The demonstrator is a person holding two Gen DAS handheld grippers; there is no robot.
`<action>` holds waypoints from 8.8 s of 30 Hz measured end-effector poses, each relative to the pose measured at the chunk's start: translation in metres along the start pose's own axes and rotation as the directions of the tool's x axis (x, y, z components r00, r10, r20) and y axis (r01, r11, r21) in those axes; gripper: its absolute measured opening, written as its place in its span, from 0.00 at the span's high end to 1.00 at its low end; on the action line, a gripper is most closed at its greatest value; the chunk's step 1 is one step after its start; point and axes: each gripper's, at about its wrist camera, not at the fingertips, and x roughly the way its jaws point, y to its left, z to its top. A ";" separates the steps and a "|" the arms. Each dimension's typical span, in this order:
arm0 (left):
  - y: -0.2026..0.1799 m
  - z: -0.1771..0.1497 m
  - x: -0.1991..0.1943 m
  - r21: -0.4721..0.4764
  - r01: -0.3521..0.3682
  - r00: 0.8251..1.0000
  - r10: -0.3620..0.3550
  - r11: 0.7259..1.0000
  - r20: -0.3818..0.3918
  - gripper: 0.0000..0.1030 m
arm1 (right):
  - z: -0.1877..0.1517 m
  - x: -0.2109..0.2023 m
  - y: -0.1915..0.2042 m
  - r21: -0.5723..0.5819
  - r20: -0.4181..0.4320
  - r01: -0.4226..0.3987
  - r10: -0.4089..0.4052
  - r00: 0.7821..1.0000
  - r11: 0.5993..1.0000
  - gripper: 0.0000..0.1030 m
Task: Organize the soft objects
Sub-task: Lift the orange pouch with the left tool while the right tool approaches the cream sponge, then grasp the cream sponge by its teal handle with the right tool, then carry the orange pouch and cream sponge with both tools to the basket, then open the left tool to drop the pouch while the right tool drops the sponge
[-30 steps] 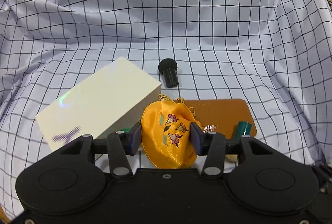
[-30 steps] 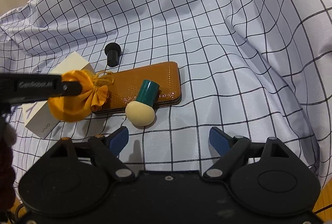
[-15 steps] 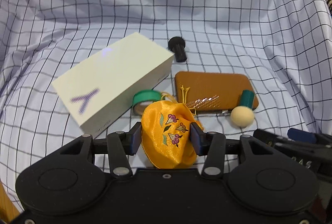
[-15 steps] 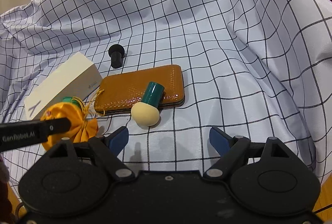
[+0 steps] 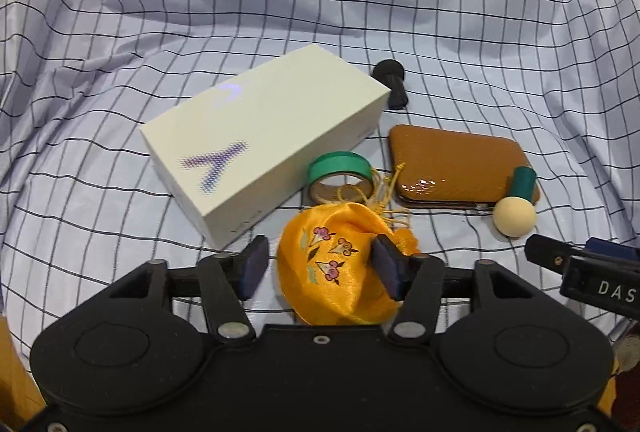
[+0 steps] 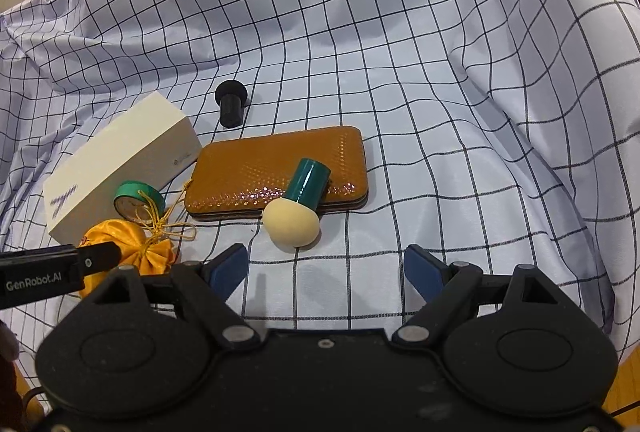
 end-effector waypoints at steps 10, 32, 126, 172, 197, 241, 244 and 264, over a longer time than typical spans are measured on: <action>0.004 -0.004 0.004 -0.007 -0.014 1.000 0.014 1.000 0.005 0.28 | 0.006 0.011 0.012 -0.071 0.026 0.039 -0.037 0.999 0.997 0.17; 0.012 -0.004 0.012 -0.052 0.016 1.000 -0.016 0.999 -0.017 0.18 | 0.000 0.018 0.043 -0.487 0.216 0.164 -0.064 0.974 0.858 0.17; -0.009 -0.010 -0.039 0.054 0.057 0.996 -0.060 0.997 0.065 0.34 | -0.016 -0.044 0.008 -0.171 0.145 -0.036 0.061 0.988 0.985 0.44; -0.024 -0.138 -0.127 0.020 0.145 0.989 -0.146 0.989 0.030 0.34 | -0.115 -0.183 0.009 0.009 0.196 -0.156 0.151 0.969 0.988 0.43; -0.012 -0.152 -0.140 -0.038 0.101 0.991 -0.097 0.994 0.096 0.28 | -0.133 -0.187 0.019 -0.004 0.161 -0.133 0.132 0.978 0.991 0.43; -0.001 -0.163 -0.144 -0.081 -0.010 0.995 0.019 0.997 0.101 0.26 | -0.141 -0.179 0.022 -0.018 0.097 -0.135 0.136 0.986 0.991 0.39; -0.001 -0.163 -0.145 -0.079 -0.025 0.993 0.034 0.997 0.110 0.26 | -0.141 -0.177 0.023 -0.019 0.092 -0.130 0.131 0.987 0.991 0.39; 0.001 -0.164 -0.143 -0.081 -0.047 0.992 0.056 0.996 0.109 0.25 | -0.147 -0.164 0.017 -0.017 0.037 -0.101 0.102 0.994 0.995 0.35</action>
